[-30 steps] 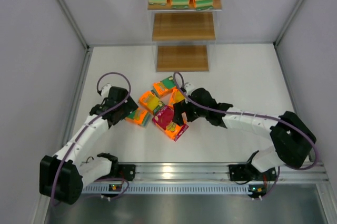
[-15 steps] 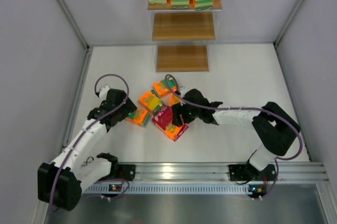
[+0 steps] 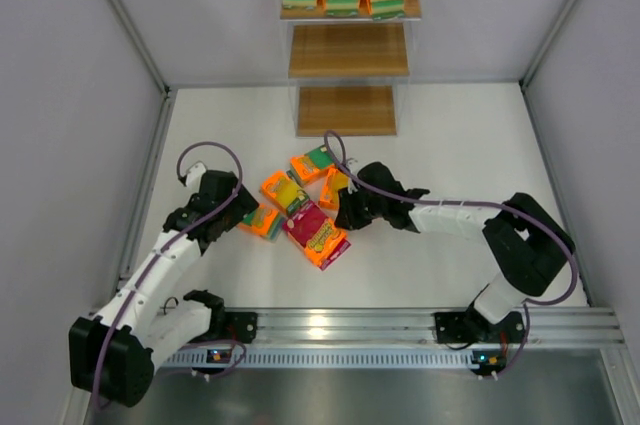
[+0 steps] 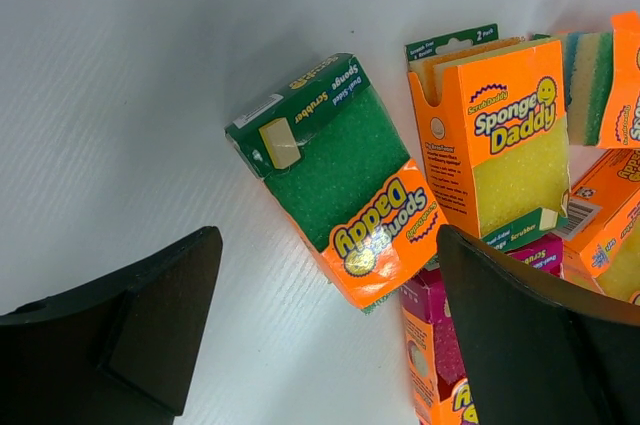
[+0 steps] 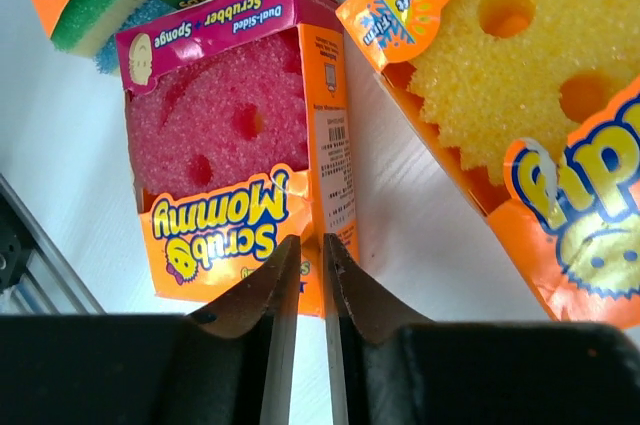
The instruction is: Place and organize the cleaning sponges onto the shelf
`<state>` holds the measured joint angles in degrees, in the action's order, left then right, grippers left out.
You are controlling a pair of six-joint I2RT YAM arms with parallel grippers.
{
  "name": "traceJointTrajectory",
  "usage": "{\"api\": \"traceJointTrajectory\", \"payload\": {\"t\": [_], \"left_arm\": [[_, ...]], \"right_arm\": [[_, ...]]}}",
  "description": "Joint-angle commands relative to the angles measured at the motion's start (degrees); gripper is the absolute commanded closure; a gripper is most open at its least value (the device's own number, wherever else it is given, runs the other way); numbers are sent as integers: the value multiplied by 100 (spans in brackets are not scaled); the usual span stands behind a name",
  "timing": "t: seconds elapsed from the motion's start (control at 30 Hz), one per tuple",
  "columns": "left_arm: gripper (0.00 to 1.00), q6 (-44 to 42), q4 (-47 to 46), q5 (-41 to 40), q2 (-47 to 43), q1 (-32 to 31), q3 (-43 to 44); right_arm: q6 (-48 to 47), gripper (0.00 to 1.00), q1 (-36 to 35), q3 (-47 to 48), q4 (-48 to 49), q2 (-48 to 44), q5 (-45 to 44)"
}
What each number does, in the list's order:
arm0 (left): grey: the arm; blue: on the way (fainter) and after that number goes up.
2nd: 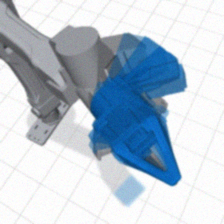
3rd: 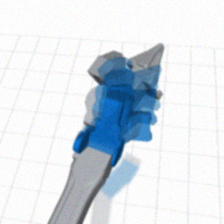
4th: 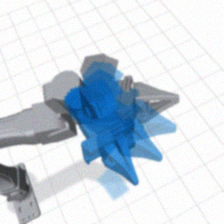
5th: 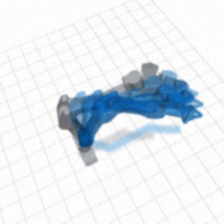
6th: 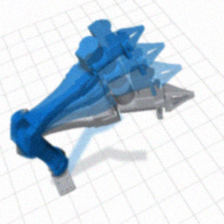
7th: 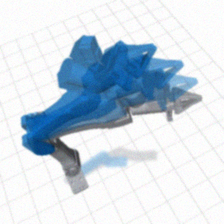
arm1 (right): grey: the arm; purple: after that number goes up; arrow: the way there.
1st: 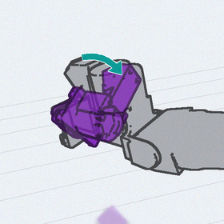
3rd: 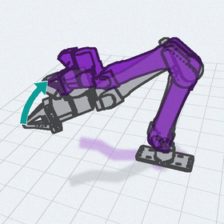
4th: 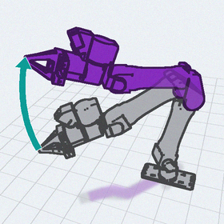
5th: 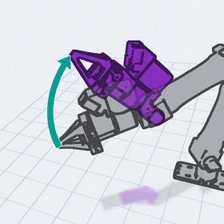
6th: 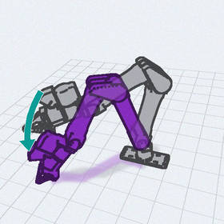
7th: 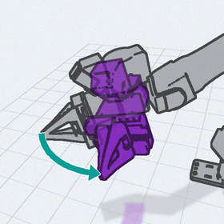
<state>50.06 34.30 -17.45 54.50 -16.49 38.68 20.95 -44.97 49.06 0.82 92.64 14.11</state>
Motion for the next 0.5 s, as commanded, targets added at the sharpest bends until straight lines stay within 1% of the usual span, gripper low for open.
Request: {"api": "traceJointTrajectory", "payload": {"t": [0.0,0.07,0.13,0.17,0.23,0.43,0.47], "left_arm": [[5,65,-38,-39,-80,6,-27],[5,91,-38,-39,-80,6,-27],[5,83,-38,-13,-89,6,-27],[5,74,-38,-4,-97,14,-18],[5,39,-38,-4,-133,6,-35],[6,56,-38,-74,-291,6,-79],[5,65,-38,-74,-300,6,-88]], "right_arm": [[322,84,138,-168,462,-387,293],[471,85,138,-230,577,-361,382],[428,80,138,-186,577,-265,391],[393,71,155,-73,525,-212,382],[287,65,225,68,454,-98,443],[252,60,419,596,349,315,558],[252,57,428,683,366,377,593]]}}
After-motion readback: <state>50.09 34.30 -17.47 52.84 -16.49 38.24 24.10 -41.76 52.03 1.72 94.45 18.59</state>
